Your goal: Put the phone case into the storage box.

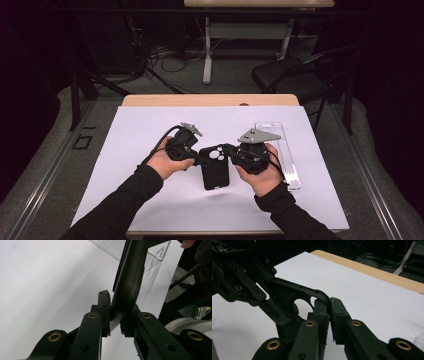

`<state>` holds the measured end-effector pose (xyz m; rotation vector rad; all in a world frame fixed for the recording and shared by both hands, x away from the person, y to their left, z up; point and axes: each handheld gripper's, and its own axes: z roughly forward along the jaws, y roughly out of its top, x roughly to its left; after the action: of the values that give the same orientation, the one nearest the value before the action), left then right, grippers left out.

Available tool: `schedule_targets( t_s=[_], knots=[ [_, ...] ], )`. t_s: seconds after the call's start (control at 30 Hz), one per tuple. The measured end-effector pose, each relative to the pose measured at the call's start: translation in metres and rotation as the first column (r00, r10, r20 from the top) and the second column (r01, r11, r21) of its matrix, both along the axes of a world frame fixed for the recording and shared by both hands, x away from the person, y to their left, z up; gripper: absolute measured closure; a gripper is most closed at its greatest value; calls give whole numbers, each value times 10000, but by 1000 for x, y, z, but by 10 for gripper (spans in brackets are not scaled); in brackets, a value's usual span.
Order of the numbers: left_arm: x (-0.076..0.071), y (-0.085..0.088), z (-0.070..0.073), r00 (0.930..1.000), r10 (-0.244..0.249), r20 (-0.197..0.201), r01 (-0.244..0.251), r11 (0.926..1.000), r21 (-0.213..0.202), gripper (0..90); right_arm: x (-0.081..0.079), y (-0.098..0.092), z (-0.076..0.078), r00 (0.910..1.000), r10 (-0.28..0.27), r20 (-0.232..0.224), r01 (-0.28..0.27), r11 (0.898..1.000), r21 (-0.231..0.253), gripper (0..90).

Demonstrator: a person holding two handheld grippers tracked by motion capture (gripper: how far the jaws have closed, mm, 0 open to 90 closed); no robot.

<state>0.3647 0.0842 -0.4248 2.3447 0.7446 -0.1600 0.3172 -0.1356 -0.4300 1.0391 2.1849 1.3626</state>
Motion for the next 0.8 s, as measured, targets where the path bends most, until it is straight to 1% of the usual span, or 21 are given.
schedule_targets(
  t_s=[0.13, 0.23, 0.3, 0.33, 0.43, 0.47, 0.53, 0.57, 0.6, 0.67, 0.7, 0.73, 0.77, 0.8],
  knots=[
    [0, 0, 0, 10000, 55, -6, -55, 10000, -63, 802, 0, 0, 1, 10000, -31, 70, 31, 10000, -3, 848],
    [0, 0, 0, 10000, 40, -45, -41, 9999, -96, 779, 0, -1, 1, 9999, -96, 105, 95, 9999, 72, 848],
    [1, 0, -1, 9999, 34, -97, -36, 9999, -159, 761, 0, -2, 1, 9998, -149, 112, 147, 9998, 144, 848],
    [1, 0, -1, 9999, 57, -118, -60, 9996, -268, 755, 0, -2, 1, 9998, -146, 126, 144, 9998, 139, 848],
    [1, 0, -3, 9997, 140, -216, -149, 9990, -427, 684, 0, -4, 1, 9997, -181, 145, 180, 9998, 104, 848],
    [2, 1, -3, 9999, 115, -122, -120, 9990, -425, 657, 0, -4, 1, 9997, -203, 160, 201, 9997, 109, 848],
    [2, 1, -4, 9998, 173, -88, -178, 9986, -493, 620, 1, -6, 1, 9995, -233, 197, 232, 9997, 70, 848],
    [2, 2, -4, 9997, 217, -94, -222, 9982, -564, 586, 1, -7, 1, 9995, -280, 162, 278, 9996, 91, 848],
    [2, 3, -4, 9998, 160, -101, -167, 9976, -674, 567, 1, -8, 2, 9995, -287, 140, 286, 9996, 83, 848],
    [1, 3, -4, 9997, 182, 167, -172, 9981, -592, 520, 2, -11, 2, 9993, -334, 188, 332, 9994, 123, 848],
    [1, 4, -4, 9998, 183, 120, -175, 9977, -653, 506, 2, -13, 2, 9992, -343, 185, 340, 9993, 144, 848],
    [0, 5, -3, 9996, 236, 185, -224, 9978, -628, 498, 2, -14, 2, 9991, -361, 233, 357, 9993, 143, 848],
    [0, 5, -3, 9996, 182, 197, -168, 9974, -707, 484, 3, -16, 3, 9989, -401, 240, 398, 9991, 151, 848],
    [-1, 6, -3, 9993, 164, 326, -141, 9976, -674, 474, 4, -18, 3, 9988, -420, 242, 416, 9990, 136, 848]
  ],
)
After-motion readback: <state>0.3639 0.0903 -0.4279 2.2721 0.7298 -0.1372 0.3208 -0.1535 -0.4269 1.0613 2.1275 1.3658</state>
